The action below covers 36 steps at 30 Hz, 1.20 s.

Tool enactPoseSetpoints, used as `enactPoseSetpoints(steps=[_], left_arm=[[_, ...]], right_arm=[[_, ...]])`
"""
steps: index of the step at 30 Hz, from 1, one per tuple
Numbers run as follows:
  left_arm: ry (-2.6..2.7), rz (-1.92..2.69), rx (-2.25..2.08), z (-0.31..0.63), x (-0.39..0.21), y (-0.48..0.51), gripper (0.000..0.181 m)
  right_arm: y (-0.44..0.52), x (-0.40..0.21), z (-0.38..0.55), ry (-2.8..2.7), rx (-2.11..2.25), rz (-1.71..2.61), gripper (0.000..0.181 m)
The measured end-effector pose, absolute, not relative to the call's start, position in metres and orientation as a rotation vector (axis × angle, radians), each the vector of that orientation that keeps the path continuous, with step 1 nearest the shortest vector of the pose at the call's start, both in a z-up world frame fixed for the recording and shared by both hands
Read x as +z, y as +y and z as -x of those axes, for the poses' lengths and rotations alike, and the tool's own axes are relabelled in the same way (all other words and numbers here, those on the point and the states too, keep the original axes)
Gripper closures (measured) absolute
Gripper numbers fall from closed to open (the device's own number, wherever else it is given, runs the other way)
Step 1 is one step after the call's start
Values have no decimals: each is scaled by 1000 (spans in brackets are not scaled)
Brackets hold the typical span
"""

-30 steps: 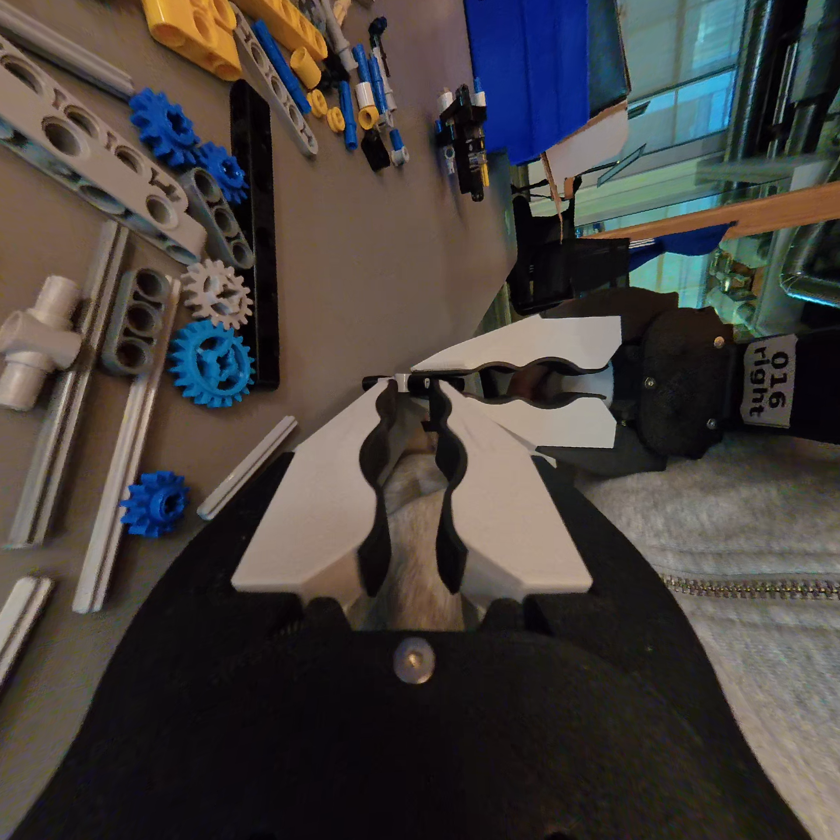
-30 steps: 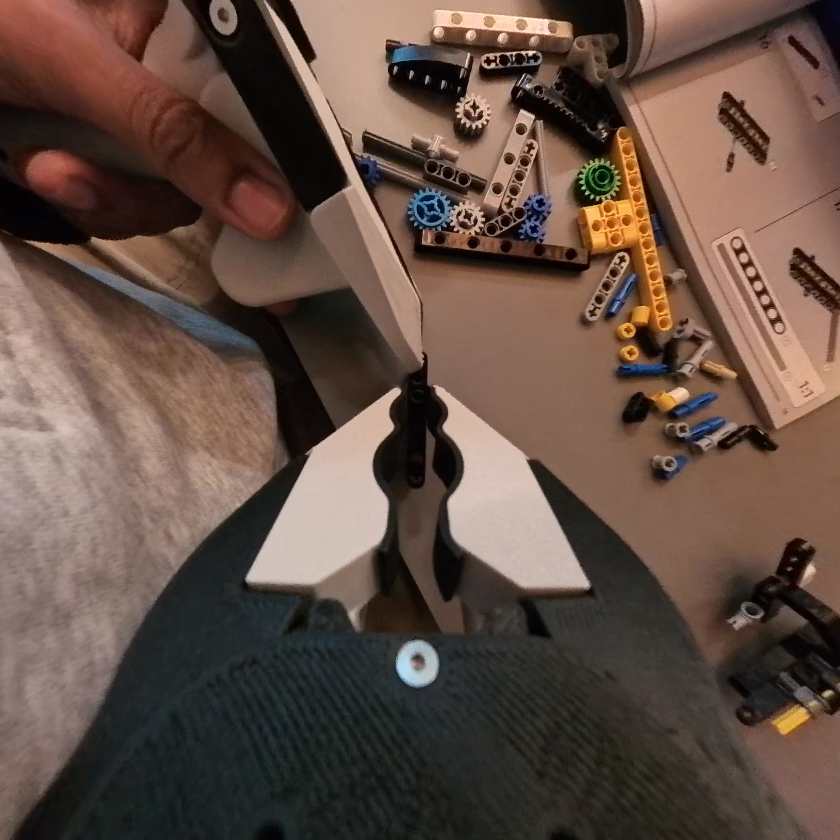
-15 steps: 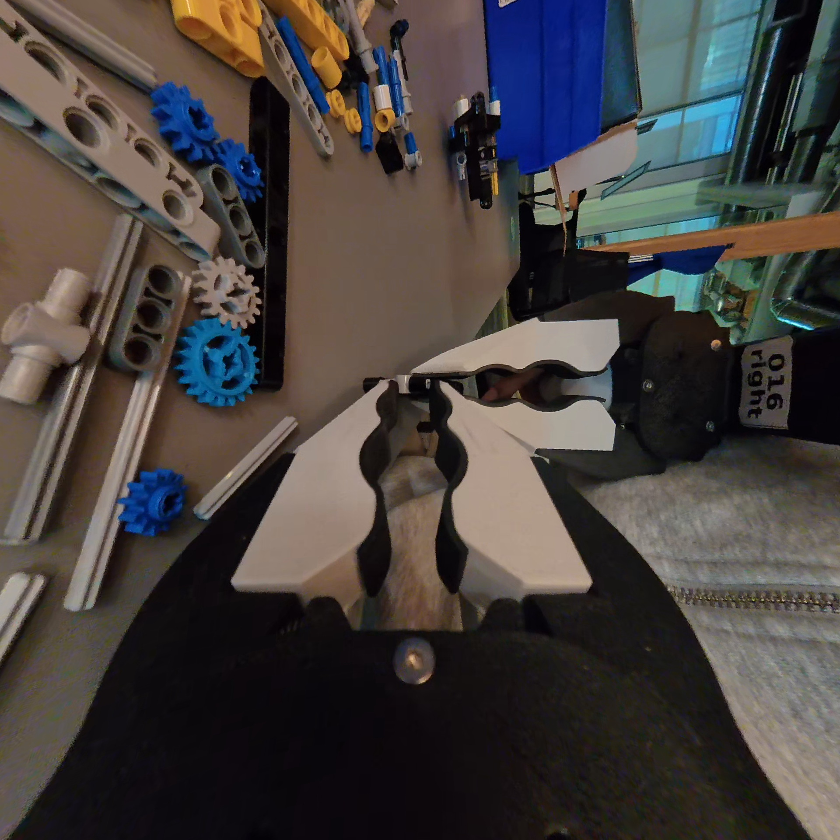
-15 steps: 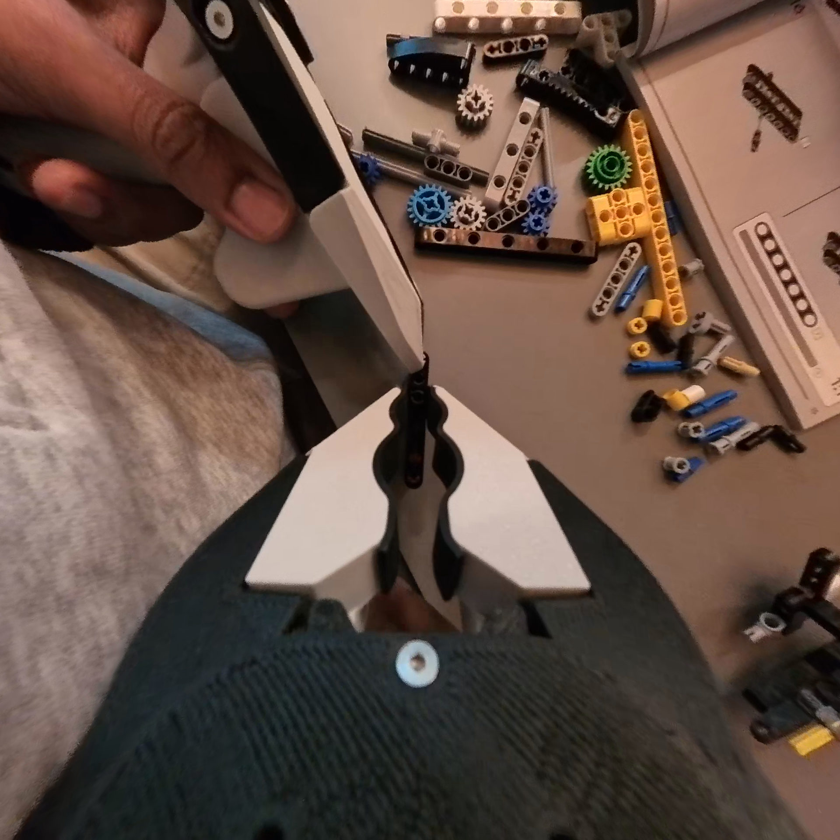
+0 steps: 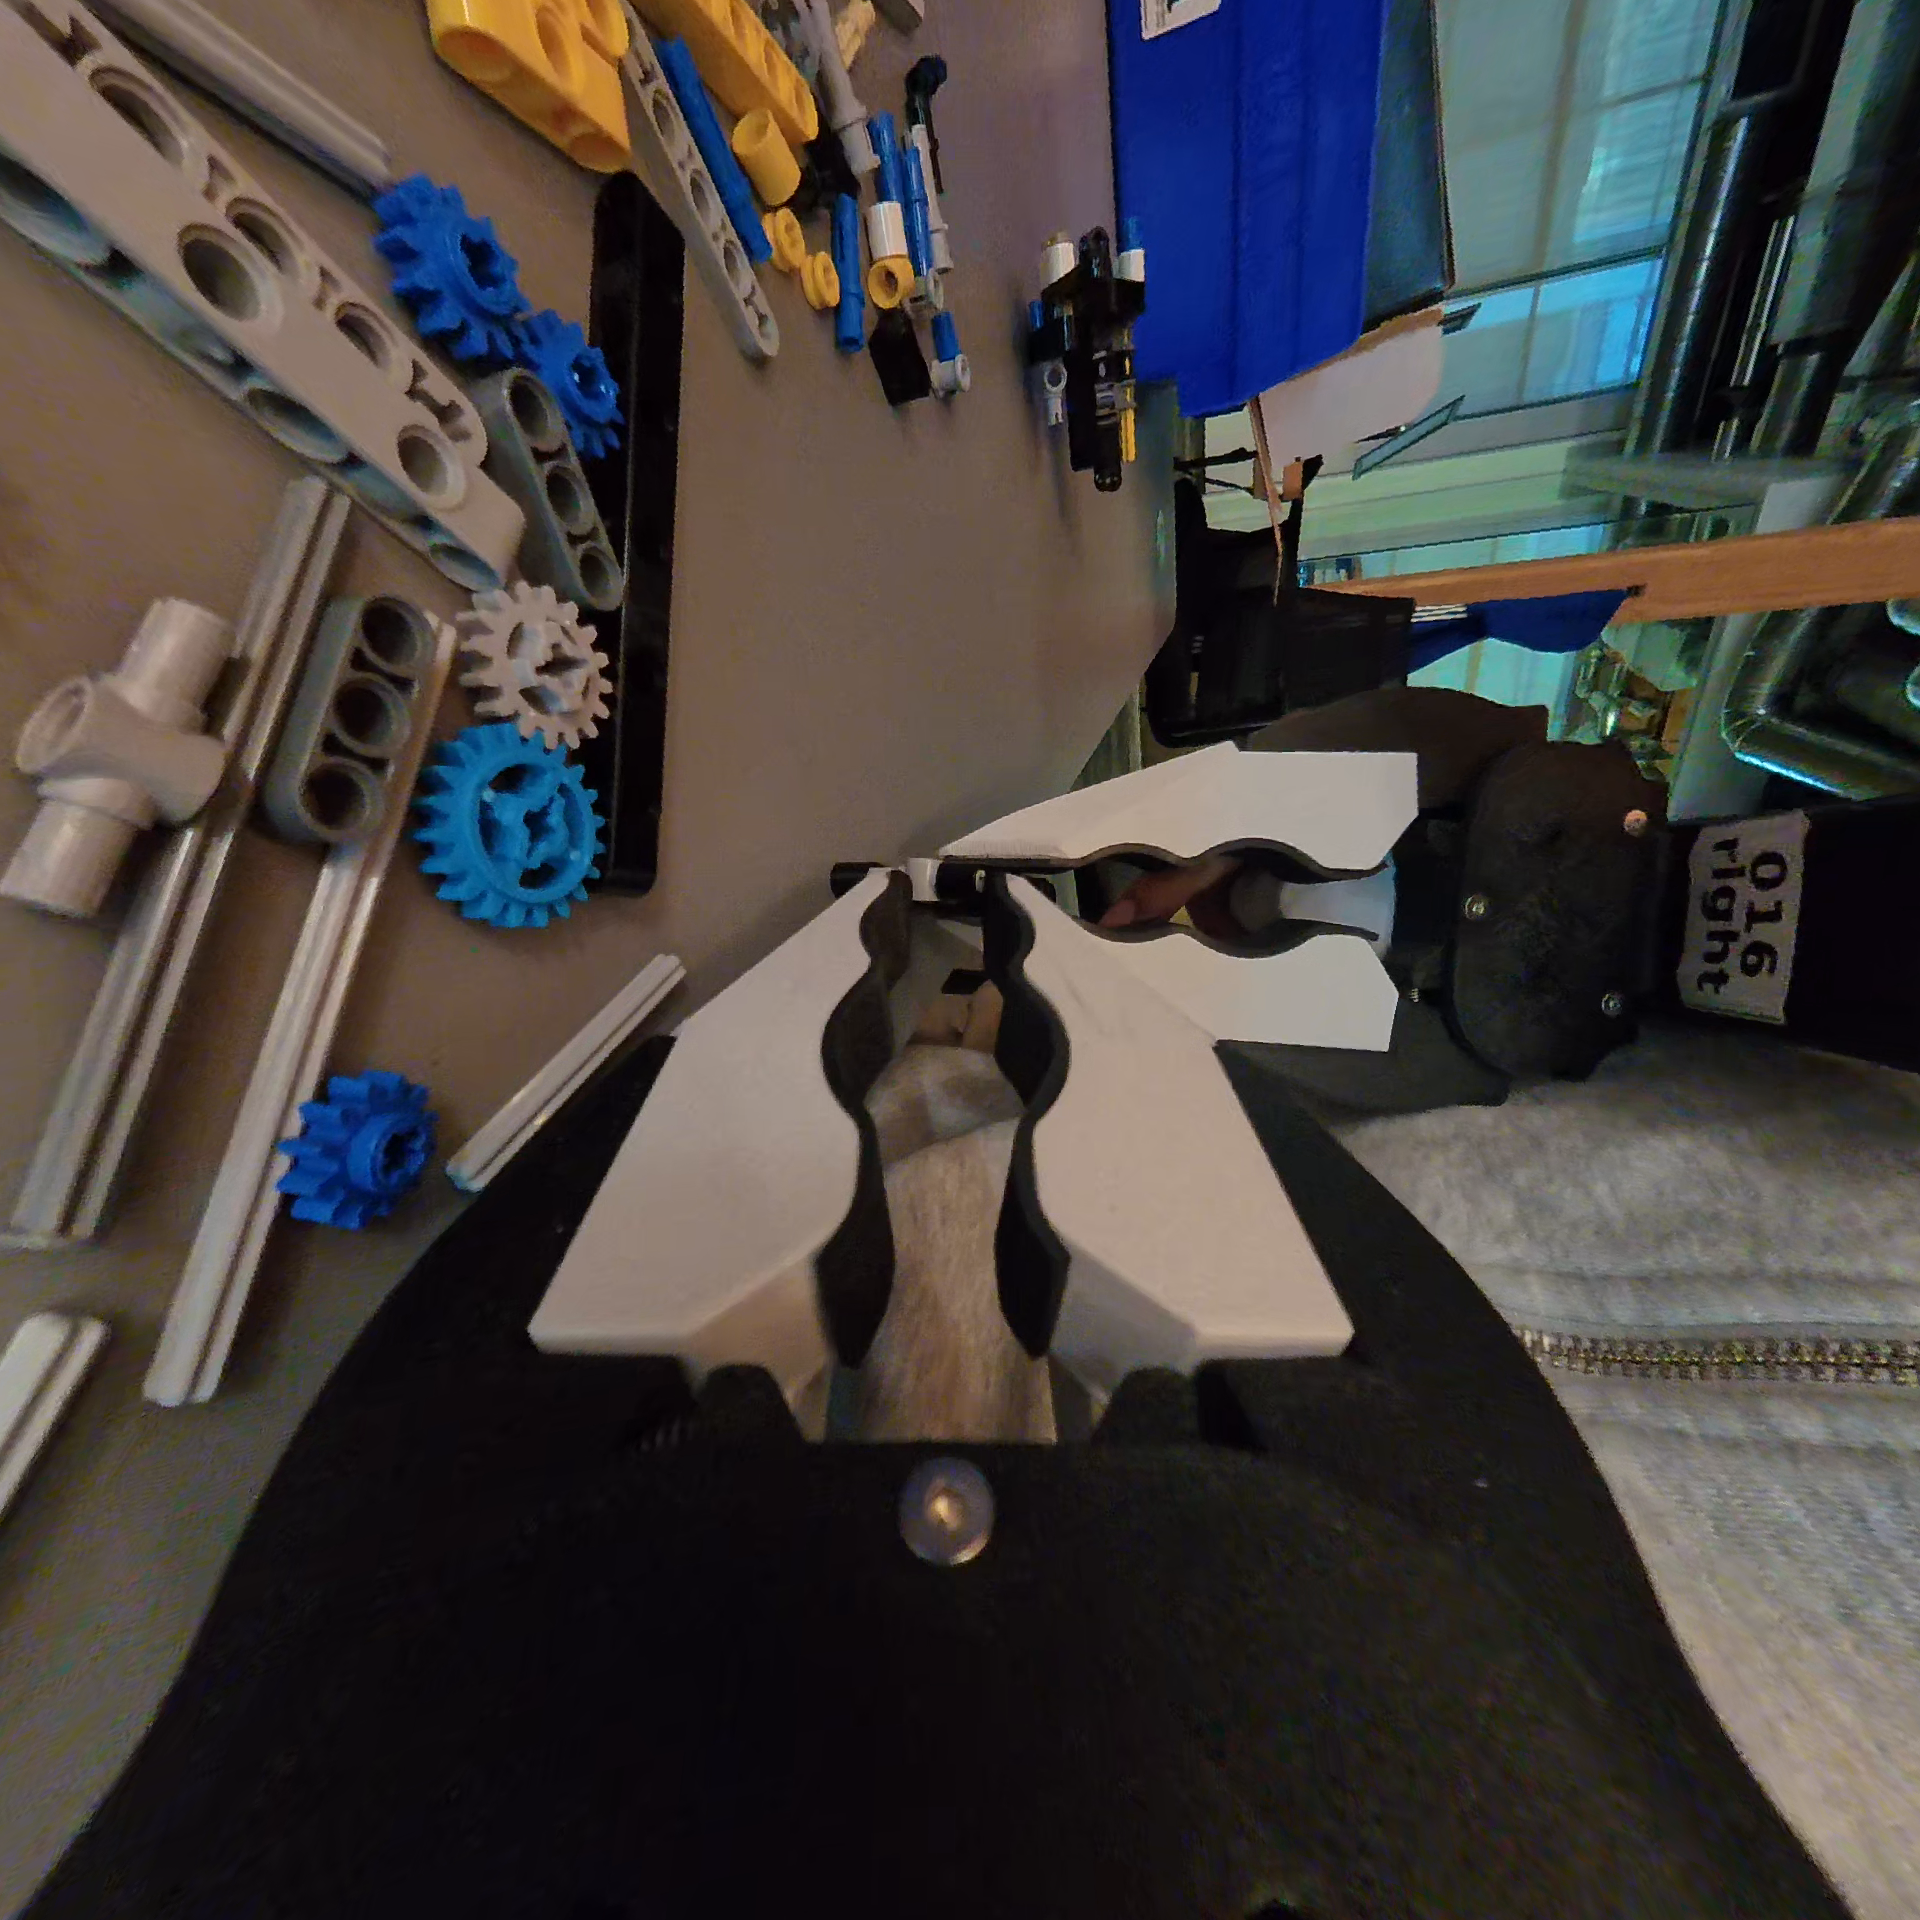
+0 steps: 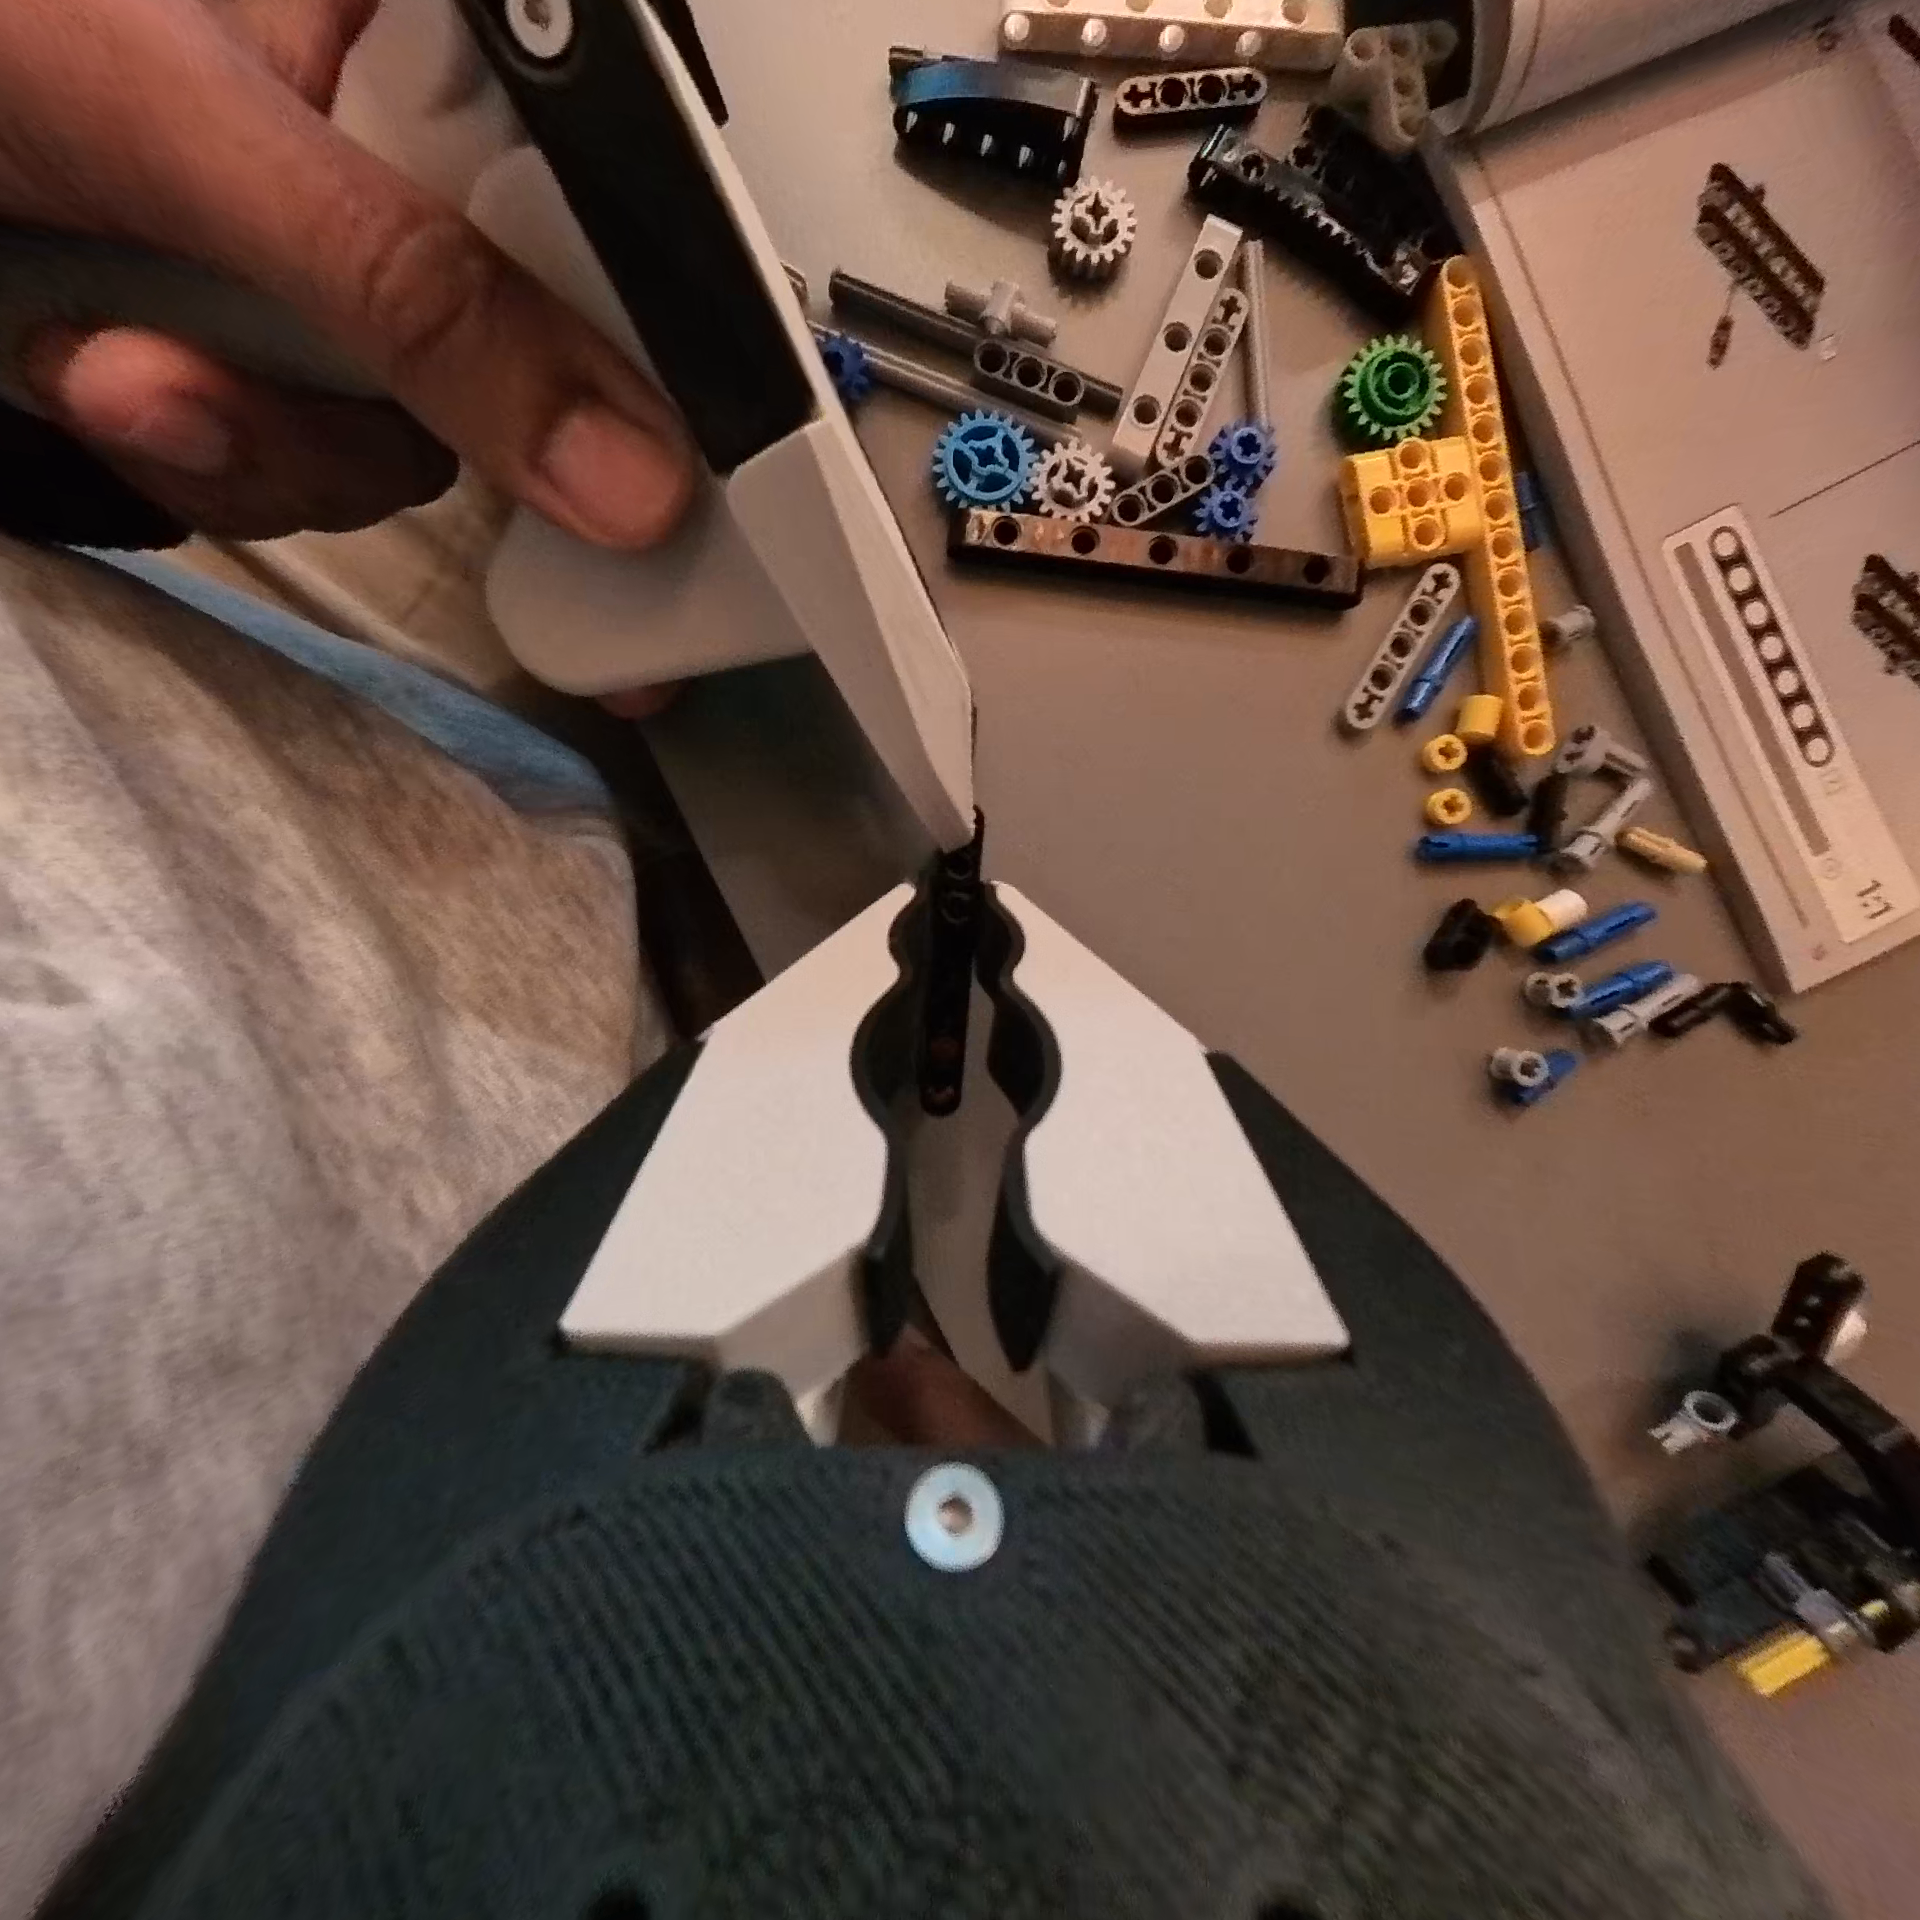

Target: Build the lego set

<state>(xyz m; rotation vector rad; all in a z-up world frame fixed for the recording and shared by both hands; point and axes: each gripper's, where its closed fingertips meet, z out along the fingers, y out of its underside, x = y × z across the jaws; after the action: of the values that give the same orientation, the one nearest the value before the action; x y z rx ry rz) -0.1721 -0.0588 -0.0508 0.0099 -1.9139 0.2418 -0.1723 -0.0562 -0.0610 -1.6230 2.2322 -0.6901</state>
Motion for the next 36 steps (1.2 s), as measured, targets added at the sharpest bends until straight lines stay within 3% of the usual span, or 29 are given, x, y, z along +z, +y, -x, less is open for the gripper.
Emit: enactPoseSetpoints(steps=[11,13,15,16,18,36], left_arm=[[-1934,32,246,174,-50,-61,169],[-1943,49,242,176,-50,-60,175],[-2084,114,270,169,-70,-57,181],[-2042,84,249,171,-66,-57,181],[-2026,69,245,172,-64,-57,181],[-2025,50,316,167,-59,-52,181]], right_arm=[[-58,-58,173,2224,-693,1375,174],[-58,-54,172,2200,-688,1280,166],[-58,-48,174,2180,-682,1183,167],[-58,-48,176,2181,-674,1149,181],[-59,-52,182,2201,-690,1129,181],[-53,-58,196,2236,-962,1243,154]])
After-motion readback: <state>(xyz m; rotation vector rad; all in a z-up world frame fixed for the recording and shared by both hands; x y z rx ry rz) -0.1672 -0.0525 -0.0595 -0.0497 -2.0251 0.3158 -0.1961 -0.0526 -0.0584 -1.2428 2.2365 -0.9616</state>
